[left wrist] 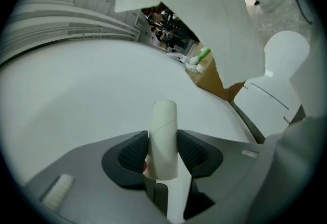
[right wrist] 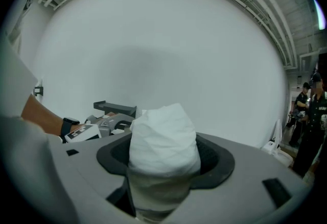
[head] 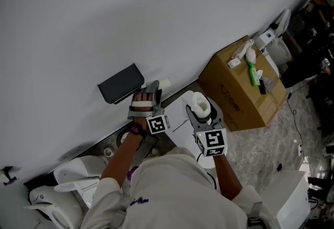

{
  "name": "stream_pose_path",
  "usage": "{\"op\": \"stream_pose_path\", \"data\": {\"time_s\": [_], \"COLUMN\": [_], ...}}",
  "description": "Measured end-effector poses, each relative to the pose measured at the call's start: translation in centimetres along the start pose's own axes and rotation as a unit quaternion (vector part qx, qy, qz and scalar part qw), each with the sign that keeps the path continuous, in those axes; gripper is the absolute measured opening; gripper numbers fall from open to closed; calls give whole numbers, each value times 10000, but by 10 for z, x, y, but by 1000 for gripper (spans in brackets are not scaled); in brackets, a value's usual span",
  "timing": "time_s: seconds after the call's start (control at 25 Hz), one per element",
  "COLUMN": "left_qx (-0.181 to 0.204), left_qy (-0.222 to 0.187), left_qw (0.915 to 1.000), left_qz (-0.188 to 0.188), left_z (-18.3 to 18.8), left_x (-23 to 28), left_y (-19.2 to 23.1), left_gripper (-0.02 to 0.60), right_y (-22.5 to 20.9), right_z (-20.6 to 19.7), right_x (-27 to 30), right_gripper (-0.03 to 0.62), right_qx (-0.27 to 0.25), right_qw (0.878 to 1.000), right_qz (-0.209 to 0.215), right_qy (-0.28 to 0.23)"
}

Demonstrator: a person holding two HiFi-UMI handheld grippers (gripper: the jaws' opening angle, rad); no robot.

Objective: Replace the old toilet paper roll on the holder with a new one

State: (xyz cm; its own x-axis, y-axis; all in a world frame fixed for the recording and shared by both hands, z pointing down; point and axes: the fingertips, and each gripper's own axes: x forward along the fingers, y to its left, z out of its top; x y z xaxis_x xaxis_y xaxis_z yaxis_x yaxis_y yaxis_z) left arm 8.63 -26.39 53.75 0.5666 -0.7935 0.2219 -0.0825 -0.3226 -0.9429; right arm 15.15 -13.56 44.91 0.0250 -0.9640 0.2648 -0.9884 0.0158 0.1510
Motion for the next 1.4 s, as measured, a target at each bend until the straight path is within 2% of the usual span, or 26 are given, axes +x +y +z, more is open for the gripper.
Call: {"op": "stream_pose_path", "data": {"time_s": [0.08,0.16,0.28,0.4,0.56,0.64,0.68,0.76,0.84,0.92,1.0,1.16,1.24,1.28,1.4], "left_qx": [-589,-1568,-2957,-3970,-4971,-5305,-5397,-5406,-5371,-5519,-5657,-5613,-5623,-5634,-5751], "left_qy": [-310,-531,-751,-944,-835,-604,-477,-220,-86,-169,-313,-589,-569,-517,-466], "left_qw": [9978,9862,9523,9129,8631,8438,8379,8360,8364,8258,8153,8122,8109,8103,8024], "left_qz": [31,-60,-97,23,326,543,662,912,1093,1148,1192,1479,1519,1523,1522], "left_z": [13,22,21,5,-26,-50,-62,-84,-97,-101,-100,-96,-97,-97,-98], "left_x": [-13,-31,-61,-88,-124,-137,-142,-152,-161,-167,-171,-182,-188,-191,-195], "left_y": [8,16,33,55,67,65,64,63,64,67,72,82,82,82,87], "left_gripper": [184,183,183,184,183,183,183,181,181,178,178,178,178,178,179], "right_y": [-8,-14,-13,-5,10,24,33,53,70,81,87,96,102,105,113], "right_z": [-1,0,5,10,8,6,5,-1,-9,-15,-20,-36,-41,-42,-40], "right_x": [3,7,19,39,71,87,96,114,130,146,162,191,198,200,201], "right_gripper": [299,299,299,299,299,299,299,299,299,299,298,298,298,298,298], "right_qx": [-144,-339,-788,-1368,-2149,-2682,-2986,-3653,-4360,-4963,-5351,-5926,-6112,-6148,-6044], "right_qw": [9998,9993,9968,9906,9766,9632,9542,9306,8995,8677,8445,8052,7910,7881,7955], "right_qz": [-119,-167,-78,-37,-18,59,114,220,284,270,220,222,263,297,383], "right_qy": [4,10,-63,-71,112,152,147,113,70,19,17,17,-58,-101,-214]}}
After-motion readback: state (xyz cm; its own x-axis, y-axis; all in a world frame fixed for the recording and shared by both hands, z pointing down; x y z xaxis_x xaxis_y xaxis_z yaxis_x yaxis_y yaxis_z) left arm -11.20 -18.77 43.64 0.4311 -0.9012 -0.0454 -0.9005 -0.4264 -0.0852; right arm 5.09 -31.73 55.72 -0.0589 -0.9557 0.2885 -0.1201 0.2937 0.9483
